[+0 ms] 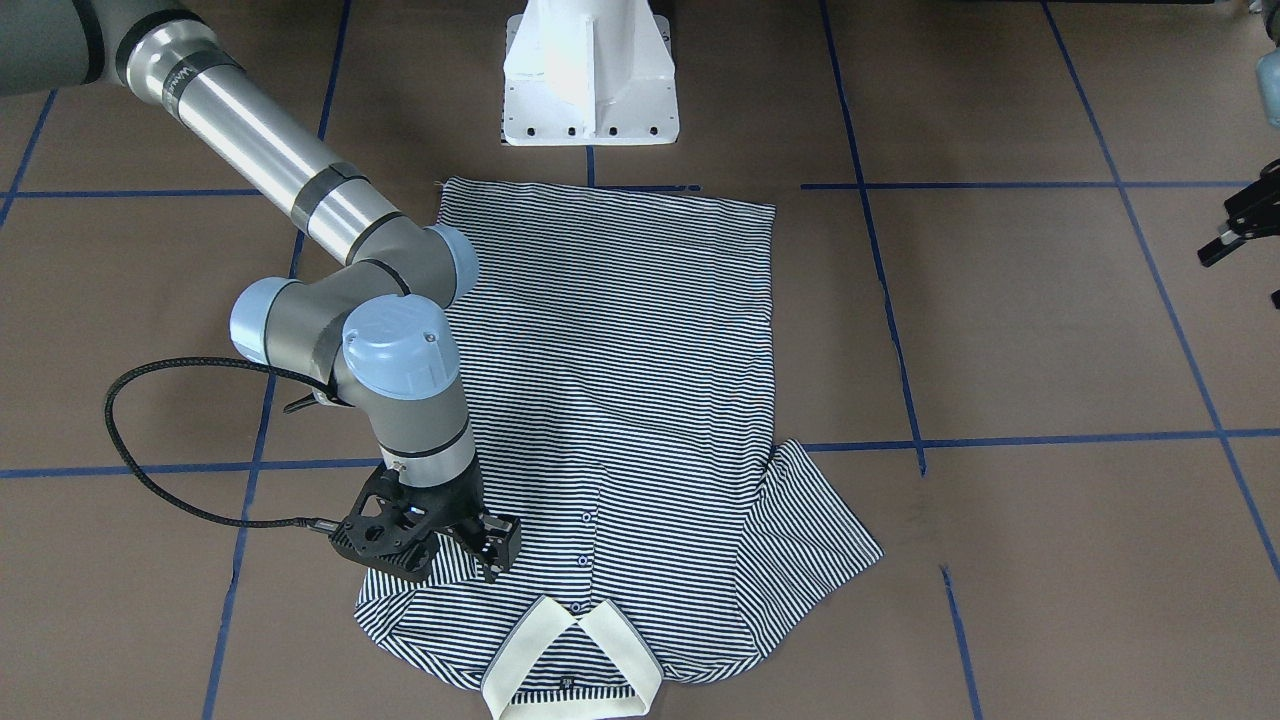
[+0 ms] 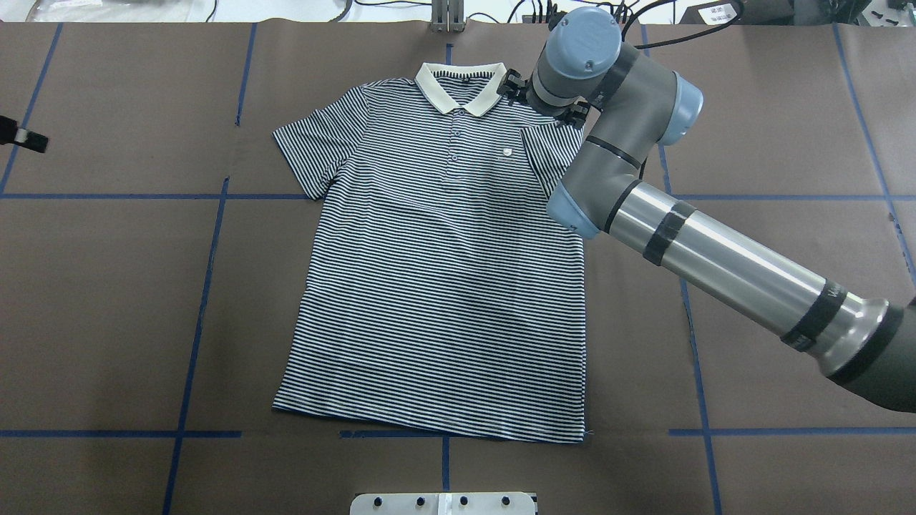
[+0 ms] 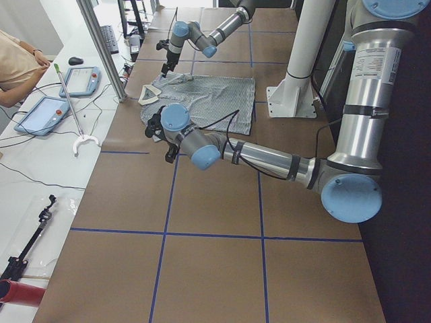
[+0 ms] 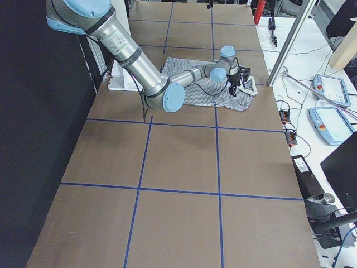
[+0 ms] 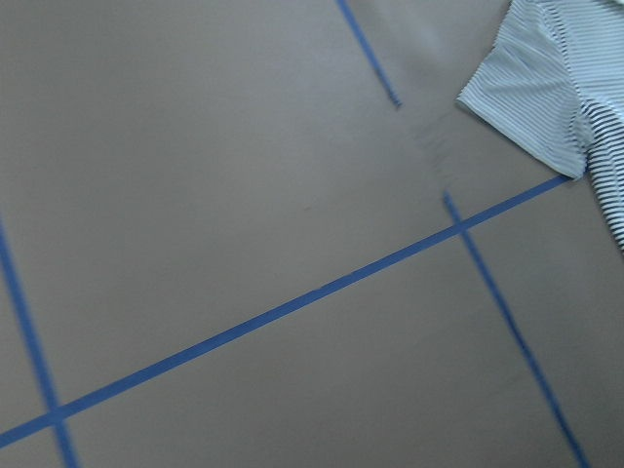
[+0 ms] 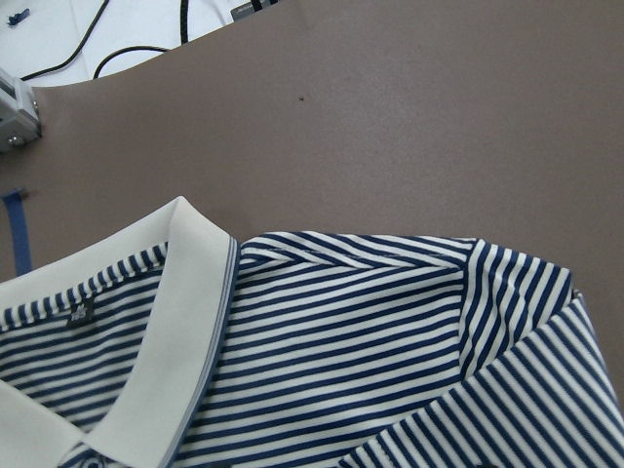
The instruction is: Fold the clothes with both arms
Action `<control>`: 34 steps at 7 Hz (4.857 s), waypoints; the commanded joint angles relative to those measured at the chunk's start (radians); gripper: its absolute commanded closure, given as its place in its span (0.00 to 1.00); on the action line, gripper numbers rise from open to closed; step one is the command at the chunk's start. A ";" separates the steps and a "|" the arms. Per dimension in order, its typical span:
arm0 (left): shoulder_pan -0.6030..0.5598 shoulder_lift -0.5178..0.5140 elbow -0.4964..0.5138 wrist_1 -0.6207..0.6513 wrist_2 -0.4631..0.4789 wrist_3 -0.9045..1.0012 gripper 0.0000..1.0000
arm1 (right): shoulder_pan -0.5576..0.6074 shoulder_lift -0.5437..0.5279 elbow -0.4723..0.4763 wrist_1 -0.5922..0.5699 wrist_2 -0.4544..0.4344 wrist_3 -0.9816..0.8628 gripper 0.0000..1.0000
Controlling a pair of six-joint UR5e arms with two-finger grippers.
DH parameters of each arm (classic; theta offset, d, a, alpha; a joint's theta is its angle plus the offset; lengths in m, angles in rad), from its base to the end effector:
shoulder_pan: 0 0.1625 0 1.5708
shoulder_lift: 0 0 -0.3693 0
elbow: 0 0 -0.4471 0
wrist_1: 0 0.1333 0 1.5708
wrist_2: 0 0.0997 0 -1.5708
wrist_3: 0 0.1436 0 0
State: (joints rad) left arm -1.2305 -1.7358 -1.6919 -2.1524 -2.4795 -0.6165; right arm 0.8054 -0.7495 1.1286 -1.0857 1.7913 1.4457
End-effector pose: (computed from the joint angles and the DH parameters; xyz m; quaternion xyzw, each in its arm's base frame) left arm 0.1885 -0.5924 0.3816 0.1520 0.5274 0.0705 0.8329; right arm -0.5203 -0.6886 0.2638 0.0974 -0.4168 0.2577 0.8662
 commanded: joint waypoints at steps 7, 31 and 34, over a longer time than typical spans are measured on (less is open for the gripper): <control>0.379 -0.476 0.504 0.025 0.632 -0.457 0.28 | 0.118 -0.393 0.438 0.004 0.226 -0.094 0.00; 0.486 -0.769 0.665 0.085 0.779 -0.641 1.00 | 0.116 -0.412 0.456 0.001 0.209 -0.093 0.00; 0.499 -0.778 0.696 0.071 0.801 -0.638 0.46 | 0.115 -0.412 0.455 0.001 0.209 -0.091 0.00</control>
State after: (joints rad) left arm -0.7402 -2.5109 -1.0025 -2.0790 -1.6855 -1.2559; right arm 0.9207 -1.1612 1.5831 -1.0845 2.0003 1.3533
